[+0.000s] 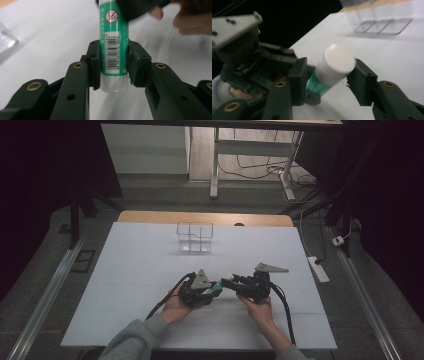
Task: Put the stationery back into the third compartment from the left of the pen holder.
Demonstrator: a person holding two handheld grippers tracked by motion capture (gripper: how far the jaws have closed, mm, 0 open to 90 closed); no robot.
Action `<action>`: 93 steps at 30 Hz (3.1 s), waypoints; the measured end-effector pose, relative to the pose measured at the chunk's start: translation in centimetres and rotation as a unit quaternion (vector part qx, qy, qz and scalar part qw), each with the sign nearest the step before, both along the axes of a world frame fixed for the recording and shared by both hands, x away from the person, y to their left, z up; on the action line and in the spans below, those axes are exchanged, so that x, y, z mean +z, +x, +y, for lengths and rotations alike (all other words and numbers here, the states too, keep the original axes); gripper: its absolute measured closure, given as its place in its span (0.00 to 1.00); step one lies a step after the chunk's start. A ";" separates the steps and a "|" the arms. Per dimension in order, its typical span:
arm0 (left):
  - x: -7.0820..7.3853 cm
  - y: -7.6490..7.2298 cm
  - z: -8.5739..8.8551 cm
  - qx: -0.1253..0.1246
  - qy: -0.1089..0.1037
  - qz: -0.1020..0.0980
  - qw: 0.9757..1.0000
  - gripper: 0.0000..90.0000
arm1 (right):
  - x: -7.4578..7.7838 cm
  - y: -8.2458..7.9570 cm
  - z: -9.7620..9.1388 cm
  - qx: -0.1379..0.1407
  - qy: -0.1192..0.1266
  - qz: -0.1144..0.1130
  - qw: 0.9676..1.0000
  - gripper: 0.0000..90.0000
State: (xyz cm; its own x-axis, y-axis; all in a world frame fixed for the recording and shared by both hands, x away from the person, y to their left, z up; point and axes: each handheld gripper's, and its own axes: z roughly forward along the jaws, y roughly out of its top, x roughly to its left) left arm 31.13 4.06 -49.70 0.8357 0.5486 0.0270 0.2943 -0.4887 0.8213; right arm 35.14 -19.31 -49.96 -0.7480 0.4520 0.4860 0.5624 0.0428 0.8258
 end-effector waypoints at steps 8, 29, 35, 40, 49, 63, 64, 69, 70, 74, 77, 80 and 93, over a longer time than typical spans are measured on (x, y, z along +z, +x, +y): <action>-0.1 0.0 -0.1 -0.003 0.005 0.008 1.000 0.73 | 0.0 -0.2 0.5 0.012 -0.004 -0.011 1.000 0.68; 0.7 1.2 3.9 0.036 -0.005 0.061 0.997 0.43 | 0.8 -0.4 -0.2 -0.016 -0.042 -0.060 0.997 0.72; 0.8 1.3 5.5 0.046 -0.002 0.069 0.997 0.42 | 0.8 -0.3 -0.4 -0.022 -0.042 -0.062 0.997 0.72; 0.7 1.2 6.6 0.058 0.003 0.070 0.996 0.41 | 0.9 -0.3 -0.5 -0.024 -0.044 -0.066 0.997 0.72; 0.7 0.9 9.6 0.091 0.000 0.072 0.993 0.40 | 1.0 -0.3 -0.7 -0.026 -0.046 -0.071 0.996 0.72; 0.1 0.1 14.3 0.145 -0.008 0.076 0.987 0.40 | 1.1 -0.4 -0.7 -0.026 -0.049 -0.075 0.996 0.72; 0.0 0.1 14.5 0.148 -0.008 0.076 0.986 0.40 | 1.1 -0.4 -0.8 -0.028 -0.048 -0.075 0.996 0.72; -0.2 -0.4 15.9 0.161 -0.008 0.075 0.984 0.39 | 1.1 -0.4 -0.8 -0.030 -0.046 -0.076 0.996 0.72; -0.3 -0.5 16.2 0.164 -0.008 0.074 0.984 0.39 | 1.1 -0.4 -0.8 -0.029 -0.047 -0.076 0.996 0.72; -0.5 -1.1 17.3 0.172 -0.008 0.073 0.982 0.39 | 1.1 -0.4 -0.6 -0.028 -0.048 -0.078 0.995 0.72; -0.8 -1.5 17.9 0.177 -0.007 0.076 0.981 0.39 | 1.1 -0.4 -0.6 -0.025 -0.049 -0.080 0.995 0.72; -1.1 -1.9 18.3 0.180 -0.003 0.078 0.981 0.39 | 1.3 -0.4 -0.4 -0.025 -0.050 -0.084 0.995 0.72; -1.5 -2.3 19.0 0.181 -0.004 0.081 0.980 0.37 | 3.5 2.1 1.4 -0.038 -0.027 -0.101 0.994 0.72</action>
